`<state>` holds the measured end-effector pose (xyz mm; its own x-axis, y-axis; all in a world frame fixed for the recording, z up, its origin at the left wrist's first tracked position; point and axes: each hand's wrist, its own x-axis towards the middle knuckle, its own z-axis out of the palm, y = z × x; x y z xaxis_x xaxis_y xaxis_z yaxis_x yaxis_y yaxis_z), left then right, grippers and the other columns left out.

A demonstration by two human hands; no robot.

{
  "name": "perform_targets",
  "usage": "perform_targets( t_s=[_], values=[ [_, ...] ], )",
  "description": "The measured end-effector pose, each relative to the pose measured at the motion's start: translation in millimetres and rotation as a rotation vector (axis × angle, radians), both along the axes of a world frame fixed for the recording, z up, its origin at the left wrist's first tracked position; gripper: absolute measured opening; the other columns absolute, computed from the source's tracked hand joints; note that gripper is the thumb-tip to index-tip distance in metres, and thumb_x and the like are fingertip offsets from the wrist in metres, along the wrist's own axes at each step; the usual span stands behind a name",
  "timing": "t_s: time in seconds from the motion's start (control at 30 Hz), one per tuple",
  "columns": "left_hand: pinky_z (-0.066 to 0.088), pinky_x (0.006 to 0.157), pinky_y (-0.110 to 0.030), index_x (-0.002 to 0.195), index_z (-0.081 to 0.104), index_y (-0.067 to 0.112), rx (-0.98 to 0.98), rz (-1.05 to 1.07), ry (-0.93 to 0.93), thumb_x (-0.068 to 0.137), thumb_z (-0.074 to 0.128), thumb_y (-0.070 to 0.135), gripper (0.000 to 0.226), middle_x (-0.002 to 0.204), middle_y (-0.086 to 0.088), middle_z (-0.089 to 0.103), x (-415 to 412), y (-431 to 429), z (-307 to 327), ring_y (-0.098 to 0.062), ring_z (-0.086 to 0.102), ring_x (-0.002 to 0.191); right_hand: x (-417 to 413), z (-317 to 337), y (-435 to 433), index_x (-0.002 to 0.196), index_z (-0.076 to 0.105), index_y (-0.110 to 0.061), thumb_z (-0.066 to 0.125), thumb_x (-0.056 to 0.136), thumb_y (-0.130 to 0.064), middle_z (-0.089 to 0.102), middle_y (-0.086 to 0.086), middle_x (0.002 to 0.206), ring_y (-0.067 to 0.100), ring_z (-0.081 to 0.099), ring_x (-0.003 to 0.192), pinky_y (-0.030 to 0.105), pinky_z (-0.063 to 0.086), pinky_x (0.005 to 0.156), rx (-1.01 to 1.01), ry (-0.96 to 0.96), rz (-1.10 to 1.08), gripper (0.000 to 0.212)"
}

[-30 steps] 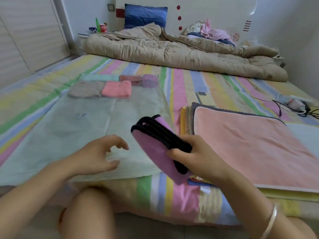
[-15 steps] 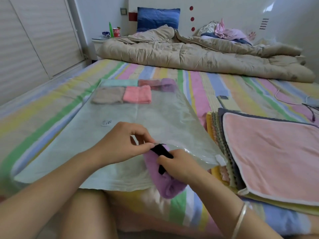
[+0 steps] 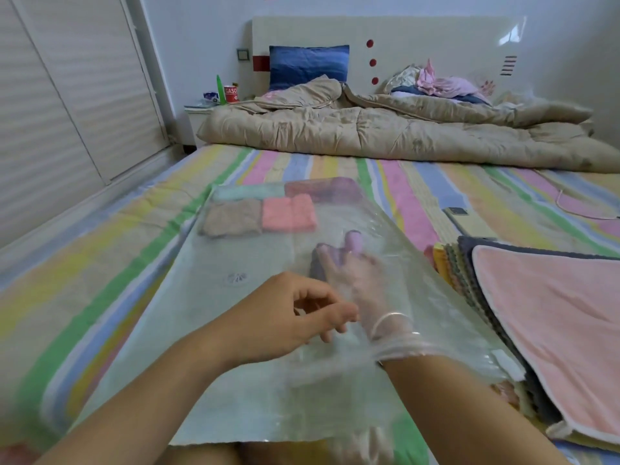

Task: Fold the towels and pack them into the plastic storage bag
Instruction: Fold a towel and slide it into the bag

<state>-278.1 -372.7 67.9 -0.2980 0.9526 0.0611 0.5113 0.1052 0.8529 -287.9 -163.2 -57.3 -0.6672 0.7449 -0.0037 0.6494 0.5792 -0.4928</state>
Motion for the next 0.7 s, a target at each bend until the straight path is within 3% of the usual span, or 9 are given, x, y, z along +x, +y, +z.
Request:
perform_targets(
  t_s=[0.07, 0.13, 0.2, 0.23, 0.33, 0.43, 0.57, 0.63, 0.7],
  values=[
    [0.052, 0.07, -0.021, 0.093, 0.075, 0.018, -0.023, 0.065, -0.037, 0.091, 0.055, 0.053, 0.041, 0.086, 0.004, 0.074, -20.0, 4.2, -6.3, -0.011, 0.069, 0.077, 0.2, 9.5, 1.8, 0.105, 0.063, -0.019, 0.016, 0.081, -0.081, 0.06, 0.018, 0.111, 0.034, 0.057, 0.107, 0.044, 0.041, 0.093, 0.109, -0.045, -0.013, 0.082],
    [0.052, 0.073, -0.022, 0.089, 0.076, 0.017, 0.007, 0.23, -0.001, 0.095, 0.056, 0.037, 0.029, 0.084, 0.002, 0.075, -43.4, 14.0, -19.3, -0.012, 0.069, 0.079, 10.7, 9.2, -5.9, 0.112, 0.065, -0.008, 0.035, 0.09, -0.064, 0.052, 0.031, 0.128, 0.047, 0.043, 0.126, 0.057, 0.03, 0.105, 0.337, 0.026, -0.015, 0.067],
    [0.051, 0.081, -0.026, 0.089, 0.075, 0.018, 0.01, 0.395, 0.117, 0.095, 0.058, 0.024, 0.019, 0.086, 0.004, 0.074, -66.4, 28.3, -36.7, -0.011, 0.068, 0.085, 20.1, 0.6, -18.9, 0.102, 0.069, -0.005, 0.052, 0.078, -0.043, 0.058, 0.032, 0.123, 0.049, 0.046, 0.123, 0.054, 0.028, 0.108, 0.547, 0.102, 0.057, 0.049],
    [0.05, 0.084, -0.026, 0.091, 0.075, 0.018, -0.004, 0.46, 0.16, 0.094, 0.058, 0.022, 0.018, 0.091, 0.006, 0.074, -75.8, 35.9, -46.0, -0.01, 0.067, 0.089, 22.3, -5.4, -28.4, 0.103, 0.071, -0.005, 0.05, 0.071, -0.044, 0.061, 0.03, 0.12, 0.048, 0.048, 0.123, 0.049, 0.022, 0.111, 0.566, 0.079, 0.13, 0.054],
    [0.044, 0.096, -0.029, 0.104, 0.071, 0.019, -0.046, 0.572, 0.298, 0.097, 0.051, 0.029, 0.023, 0.112, 0.004, 0.067, -98.1, 55.4, -74.6, -0.015, 0.059, 0.11, 24.6, -17.8, -46.2, 0.119, 0.067, -0.009, 0.041, 0.069, -0.058, 0.062, 0.024, 0.125, 0.049, 0.046, 0.126, 0.051, 0.012, 0.111, 0.463, -0.084, 0.212, 0.075],
    [0.024, 0.114, -0.031, 0.132, 0.055, 0.019, -0.158, 0.608, 0.437, 0.096, 0.035, 0.047, 0.051, 0.144, -0.006, 0.046, -109.6, 65.0, -97.0, -0.022, 0.036, 0.138, 19.7, -23.8, -42.3, 0.14, 0.05, -0.026, 0.032, 0.074, -0.068, 0.043, 0.014, 0.148, 0.051, 0.025, 0.139, 0.052, -0.015, 0.112, 0.288, -0.165, 0.13, 0.08],
    [0.003, 0.121, -0.037, 0.153, 0.023, 0.026, -0.321, 0.659, 0.592, 0.099, 0.023, 0.052, 0.059, 0.162, -0.01, 0.004, -121.0, 62.9, -125.9, -0.021, 0.001, 0.15, 1.3, -38.7, -32.6, 0.119, 0.068, -0.025, 0.044, 0.07, -0.061, 0.062, 0.009, 0.13, 0.051, 0.049, 0.123, 0.061, 0.006, 0.111, 0.273, -0.106, 0.103, 0.065],
    [-0.002, 0.12, -0.037, 0.154, 0.015, 0.028, -0.356, 0.675, 0.62, 0.089, 0.007, 0.063, 0.074, 0.163, -0.01, -0.004, -124.3, 57.4, -140.7, -0.02, -0.004, 0.15, -10.4, -39.9, -22.7, 0.134, 0.056, -0.026, 0.045, 0.077, -0.056, 0.049, 0.007, 0.145, 0.049, 0.035, 0.134, 0.064, -0.003, 0.11, 0.286, -0.043, 0.081, 0.066],
    [-0.002, 0.119, -0.037, 0.154, 0.015, 0.027, -0.367, 0.686, 0.648, 0.076, -0.003, 0.067, 0.089, 0.162, -0.011, 0.0, -126.5, 52.7, -156.7, -0.021, -0.002, 0.15, -22.4, -38.4, -8.0, 0.15, 0.027, -0.032, 0.04, 0.087, -0.055, 0.019, 0.001, 0.16, 0.042, 0.003, 0.146, 0.059, -0.023, 0.105, 0.268, -0.076, 0.069, 0.068]
  ],
)
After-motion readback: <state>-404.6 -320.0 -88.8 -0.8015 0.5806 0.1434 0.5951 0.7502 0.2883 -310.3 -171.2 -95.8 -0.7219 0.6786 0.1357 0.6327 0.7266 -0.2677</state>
